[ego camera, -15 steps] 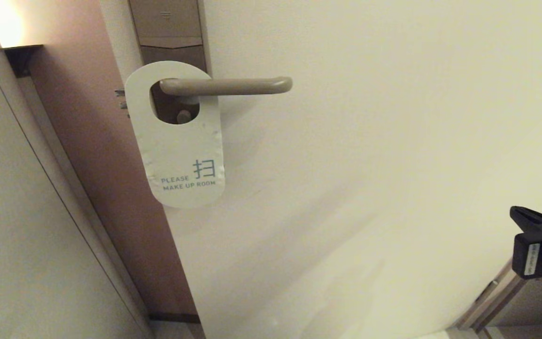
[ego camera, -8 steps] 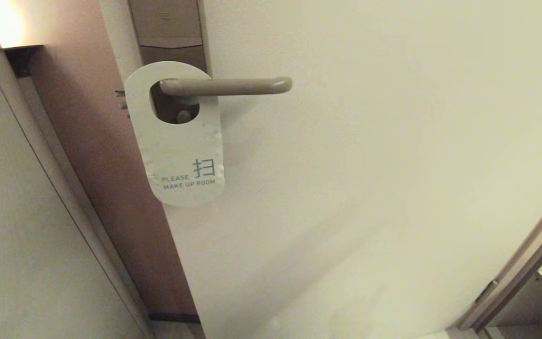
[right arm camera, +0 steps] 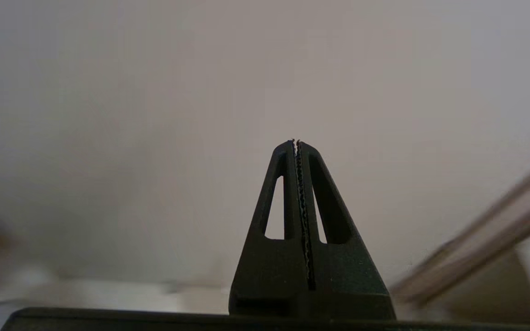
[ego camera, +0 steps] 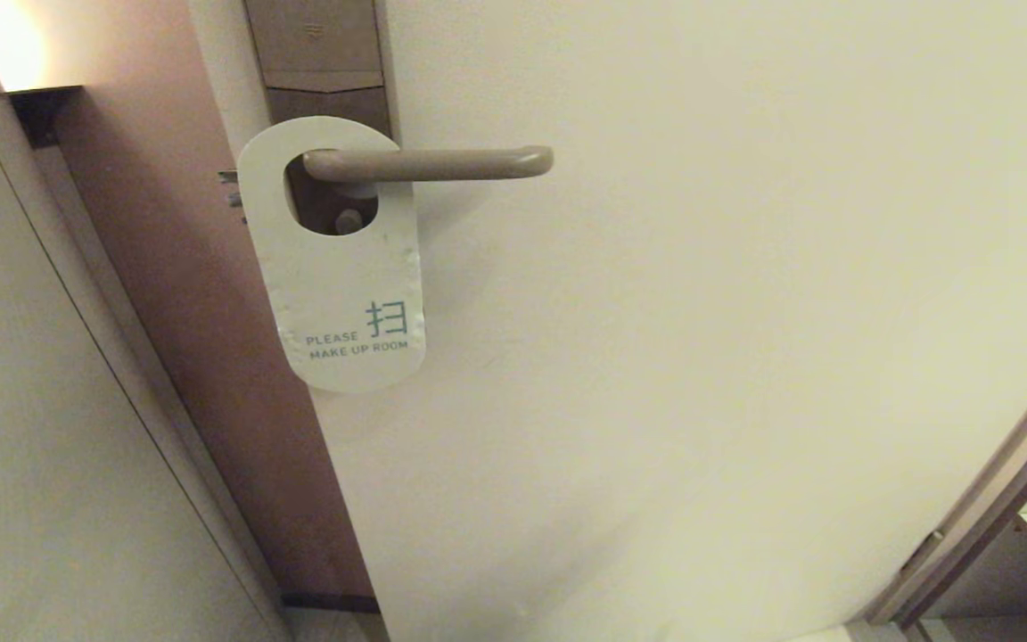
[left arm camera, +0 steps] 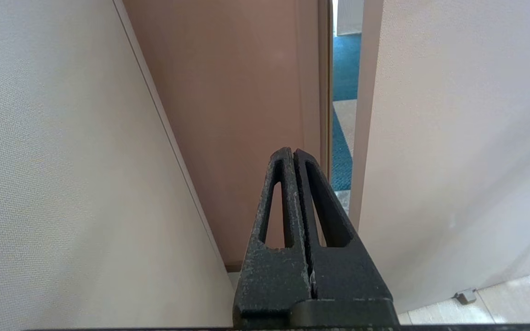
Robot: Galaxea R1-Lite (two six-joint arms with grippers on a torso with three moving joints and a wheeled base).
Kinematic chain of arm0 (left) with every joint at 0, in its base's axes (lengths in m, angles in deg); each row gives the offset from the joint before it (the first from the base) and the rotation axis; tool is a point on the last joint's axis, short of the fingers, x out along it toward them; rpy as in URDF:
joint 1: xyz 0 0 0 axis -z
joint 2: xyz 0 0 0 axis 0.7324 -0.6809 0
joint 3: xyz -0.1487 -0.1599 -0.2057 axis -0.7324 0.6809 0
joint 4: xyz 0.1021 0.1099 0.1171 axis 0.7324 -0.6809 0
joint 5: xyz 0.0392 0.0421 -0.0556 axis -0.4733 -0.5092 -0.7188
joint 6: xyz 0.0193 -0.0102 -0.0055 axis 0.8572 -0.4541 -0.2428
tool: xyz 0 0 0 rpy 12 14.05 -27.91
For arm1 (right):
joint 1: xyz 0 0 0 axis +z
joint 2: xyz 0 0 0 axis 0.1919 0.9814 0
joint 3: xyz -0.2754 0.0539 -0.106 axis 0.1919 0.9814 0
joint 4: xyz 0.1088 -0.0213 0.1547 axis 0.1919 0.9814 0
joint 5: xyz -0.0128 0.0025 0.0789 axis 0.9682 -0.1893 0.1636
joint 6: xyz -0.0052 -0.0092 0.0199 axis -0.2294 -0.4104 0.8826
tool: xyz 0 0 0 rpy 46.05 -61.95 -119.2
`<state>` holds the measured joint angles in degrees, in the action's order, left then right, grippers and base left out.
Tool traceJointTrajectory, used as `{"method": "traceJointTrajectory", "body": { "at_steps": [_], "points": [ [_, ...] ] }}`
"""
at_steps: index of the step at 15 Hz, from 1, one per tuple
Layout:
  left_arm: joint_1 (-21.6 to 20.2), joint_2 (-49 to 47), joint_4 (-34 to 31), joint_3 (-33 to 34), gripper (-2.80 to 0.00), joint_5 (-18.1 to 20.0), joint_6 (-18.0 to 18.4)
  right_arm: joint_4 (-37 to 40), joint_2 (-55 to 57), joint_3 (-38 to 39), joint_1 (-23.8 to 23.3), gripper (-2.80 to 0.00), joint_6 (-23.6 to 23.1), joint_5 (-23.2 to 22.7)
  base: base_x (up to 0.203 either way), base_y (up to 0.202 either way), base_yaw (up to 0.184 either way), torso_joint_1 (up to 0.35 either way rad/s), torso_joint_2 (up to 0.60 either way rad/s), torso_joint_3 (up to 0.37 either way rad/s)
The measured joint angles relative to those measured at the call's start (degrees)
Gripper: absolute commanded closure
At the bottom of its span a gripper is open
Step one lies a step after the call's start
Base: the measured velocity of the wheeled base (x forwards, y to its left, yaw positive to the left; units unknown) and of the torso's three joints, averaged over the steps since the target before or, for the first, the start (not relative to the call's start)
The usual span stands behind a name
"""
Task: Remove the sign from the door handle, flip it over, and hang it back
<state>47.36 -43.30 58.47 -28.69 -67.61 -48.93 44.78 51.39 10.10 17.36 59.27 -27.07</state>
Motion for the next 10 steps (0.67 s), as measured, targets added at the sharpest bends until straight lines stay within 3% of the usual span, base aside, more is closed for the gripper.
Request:
{"method": "traceJointTrajectory", "body": {
  "at_steps": [3, 6, 10],
  "points": [
    [0.0, 0.0, 0.0, 0.0, 0.00, 0.0, 0.0, 11.3, -7.8, 0.2, -3.4, 0.00, 3.6, -2.9, 0.000, 0.000, 0.000, 0.000, 0.00, 0.000],
    [0.0, 0.0, 0.0, 0.0, 0.00, 0.0, 0.0, 21.3, -15.5, 0.2, -4.3, 0.00, 3.9, -0.7, 0.000, 0.000, 0.000, 0.000, 0.00, 0.000],
    [0.0, 0.0, 0.0, 0.0, 0.00, 0.1, 0.0, 23.7, -22.6, 0.2, -5.2, 0.00, 3.9, -0.3, 0.000, 0.000, 0.000, 0.000, 0.00, 0.000]
  ]
}}
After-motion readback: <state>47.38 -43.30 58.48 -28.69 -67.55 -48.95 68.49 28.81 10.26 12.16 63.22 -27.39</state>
